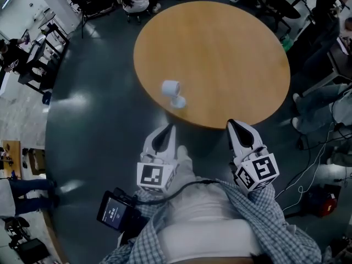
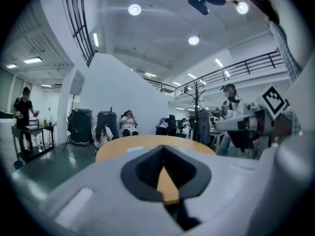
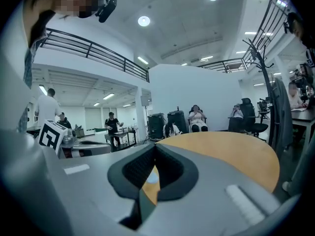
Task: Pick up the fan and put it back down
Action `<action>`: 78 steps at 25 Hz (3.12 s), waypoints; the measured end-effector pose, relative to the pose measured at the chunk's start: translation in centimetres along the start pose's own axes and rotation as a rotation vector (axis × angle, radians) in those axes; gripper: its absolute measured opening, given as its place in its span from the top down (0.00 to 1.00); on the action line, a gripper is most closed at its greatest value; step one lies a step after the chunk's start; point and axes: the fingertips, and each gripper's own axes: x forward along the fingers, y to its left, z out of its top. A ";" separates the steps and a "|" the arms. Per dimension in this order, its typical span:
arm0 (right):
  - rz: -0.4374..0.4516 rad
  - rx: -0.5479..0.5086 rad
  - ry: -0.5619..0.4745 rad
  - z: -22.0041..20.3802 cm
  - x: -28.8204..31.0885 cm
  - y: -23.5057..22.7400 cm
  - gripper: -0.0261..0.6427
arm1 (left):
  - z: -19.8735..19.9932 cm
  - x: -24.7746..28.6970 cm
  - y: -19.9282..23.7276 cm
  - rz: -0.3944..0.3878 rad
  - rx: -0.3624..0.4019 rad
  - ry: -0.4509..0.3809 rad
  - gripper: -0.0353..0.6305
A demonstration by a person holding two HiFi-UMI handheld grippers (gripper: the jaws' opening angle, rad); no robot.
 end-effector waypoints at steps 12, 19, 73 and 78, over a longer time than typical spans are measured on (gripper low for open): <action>-0.041 0.011 0.065 0.6 7.9 -3.5 0.96 | -3.8 6.5 4.7 -0.074 -0.042 0.162 0.89; -0.048 0.048 0.193 -1.5 10.6 -4.4 0.96 | -8.5 7.6 6.8 -0.015 -0.118 0.287 0.65; 0.035 0.048 0.102 0.8 16.2 -7.3 0.96 | 0.0 15.2 8.2 0.021 0.026 0.102 0.79; 0.045 0.033 0.044 2.6 17.2 -6.5 0.96 | 1.6 15.1 8.6 0.012 0.053 0.081 0.79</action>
